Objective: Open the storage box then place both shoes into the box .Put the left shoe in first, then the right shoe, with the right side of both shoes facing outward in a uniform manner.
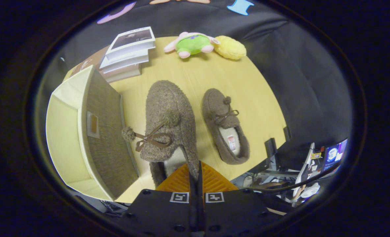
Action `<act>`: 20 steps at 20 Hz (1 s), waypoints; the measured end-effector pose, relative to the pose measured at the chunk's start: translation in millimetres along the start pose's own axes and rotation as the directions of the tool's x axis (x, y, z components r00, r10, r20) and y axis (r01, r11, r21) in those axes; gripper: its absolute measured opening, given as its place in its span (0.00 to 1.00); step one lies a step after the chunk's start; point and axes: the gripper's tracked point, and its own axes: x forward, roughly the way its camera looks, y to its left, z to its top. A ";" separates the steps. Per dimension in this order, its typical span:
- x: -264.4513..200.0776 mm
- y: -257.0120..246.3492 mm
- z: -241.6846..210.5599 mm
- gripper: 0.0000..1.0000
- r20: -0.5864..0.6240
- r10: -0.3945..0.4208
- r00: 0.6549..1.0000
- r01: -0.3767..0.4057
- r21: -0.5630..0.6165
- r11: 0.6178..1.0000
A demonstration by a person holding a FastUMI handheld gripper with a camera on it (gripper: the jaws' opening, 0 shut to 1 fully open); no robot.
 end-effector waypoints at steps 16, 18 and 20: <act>-143.4 101.2 60.0 0.04 0.247 -0.001 0.969 0.002 -0.002 1.000; -134.7 123.2 51.6 0.04 0.212 0.027 0.977 -0.021 -0.031 0.999; -120.7 144.2 40.2 0.04 0.160 0.035 0.987 -0.026 -0.056 0.998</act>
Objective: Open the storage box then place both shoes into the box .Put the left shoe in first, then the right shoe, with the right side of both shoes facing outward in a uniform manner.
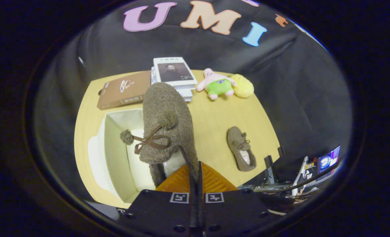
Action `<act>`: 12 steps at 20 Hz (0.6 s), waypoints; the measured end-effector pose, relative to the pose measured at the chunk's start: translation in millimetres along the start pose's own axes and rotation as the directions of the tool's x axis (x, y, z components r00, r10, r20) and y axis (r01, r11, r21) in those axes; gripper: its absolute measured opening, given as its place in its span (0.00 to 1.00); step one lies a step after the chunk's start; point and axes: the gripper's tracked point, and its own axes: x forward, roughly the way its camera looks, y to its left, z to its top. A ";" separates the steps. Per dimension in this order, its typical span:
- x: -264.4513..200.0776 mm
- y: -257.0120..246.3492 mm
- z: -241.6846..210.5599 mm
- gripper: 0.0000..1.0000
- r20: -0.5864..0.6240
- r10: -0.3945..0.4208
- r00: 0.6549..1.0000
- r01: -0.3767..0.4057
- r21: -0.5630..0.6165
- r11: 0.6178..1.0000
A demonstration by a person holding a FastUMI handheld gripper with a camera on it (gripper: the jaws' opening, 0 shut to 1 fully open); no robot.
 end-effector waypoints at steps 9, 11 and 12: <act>67.9 88.4 -54.5 0.04 -0.203 0.106 0.973 -0.122 -0.068 0.990; 79.2 102.2 -63.4 0.04 -0.234 0.148 0.961 -0.168 -0.068 0.983; 84.9 110.2 -67.1 0.04 -0.246 0.176 0.953 -0.195 -0.056 0.979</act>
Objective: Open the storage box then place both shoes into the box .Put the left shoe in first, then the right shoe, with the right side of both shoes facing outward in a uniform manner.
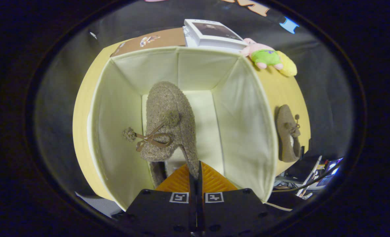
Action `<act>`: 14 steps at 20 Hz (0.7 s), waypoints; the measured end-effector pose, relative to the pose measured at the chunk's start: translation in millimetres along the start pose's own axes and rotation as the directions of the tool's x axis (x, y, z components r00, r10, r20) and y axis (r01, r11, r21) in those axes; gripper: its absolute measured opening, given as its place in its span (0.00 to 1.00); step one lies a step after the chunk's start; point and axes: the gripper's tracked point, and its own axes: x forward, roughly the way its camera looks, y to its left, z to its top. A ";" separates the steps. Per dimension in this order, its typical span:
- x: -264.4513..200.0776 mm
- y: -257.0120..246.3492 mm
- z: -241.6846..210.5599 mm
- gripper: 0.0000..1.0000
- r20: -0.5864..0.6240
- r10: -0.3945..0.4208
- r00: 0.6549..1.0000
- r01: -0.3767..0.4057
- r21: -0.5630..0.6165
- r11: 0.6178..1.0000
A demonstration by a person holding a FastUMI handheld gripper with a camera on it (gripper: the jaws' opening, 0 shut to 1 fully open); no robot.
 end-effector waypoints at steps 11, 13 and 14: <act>23.3 13.0 -13.4 0.34 -0.081 0.092 0.992 -0.100 -0.100 0.990; 16.0 5.1 -16.6 0.68 -0.089 0.088 0.992 -0.100 -0.131 0.986; 12.0 1.2 -19.8 0.86 -0.103 0.094 0.990 -0.107 -0.138 0.985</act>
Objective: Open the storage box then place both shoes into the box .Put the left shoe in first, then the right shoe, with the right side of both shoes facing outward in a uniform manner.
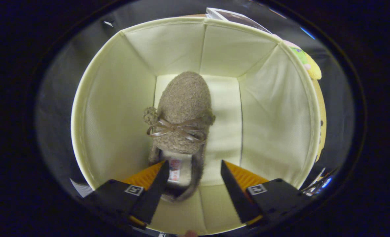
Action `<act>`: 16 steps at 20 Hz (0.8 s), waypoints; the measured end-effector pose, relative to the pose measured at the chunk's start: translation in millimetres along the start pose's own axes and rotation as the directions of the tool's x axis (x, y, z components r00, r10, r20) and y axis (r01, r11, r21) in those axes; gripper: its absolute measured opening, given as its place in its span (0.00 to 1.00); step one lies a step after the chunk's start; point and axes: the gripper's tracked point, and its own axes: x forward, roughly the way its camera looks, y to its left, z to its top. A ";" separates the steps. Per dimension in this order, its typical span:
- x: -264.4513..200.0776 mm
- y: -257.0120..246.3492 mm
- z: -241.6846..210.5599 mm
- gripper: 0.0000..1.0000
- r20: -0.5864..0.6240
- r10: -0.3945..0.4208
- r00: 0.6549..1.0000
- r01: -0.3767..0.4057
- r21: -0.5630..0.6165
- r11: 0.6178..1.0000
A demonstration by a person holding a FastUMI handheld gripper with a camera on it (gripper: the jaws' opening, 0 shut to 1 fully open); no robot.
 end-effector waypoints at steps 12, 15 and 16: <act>-105.5 -64.9 10.5 1.00 0.233 -0.008 0.973 -0.005 0.056 0.998; -129.6 -97.8 15.7 1.00 0.297 -0.047 0.954 0.023 0.084 0.996; -134.6 -110.5 17.0 1.00 0.313 -0.063 0.948 0.034 0.098 0.995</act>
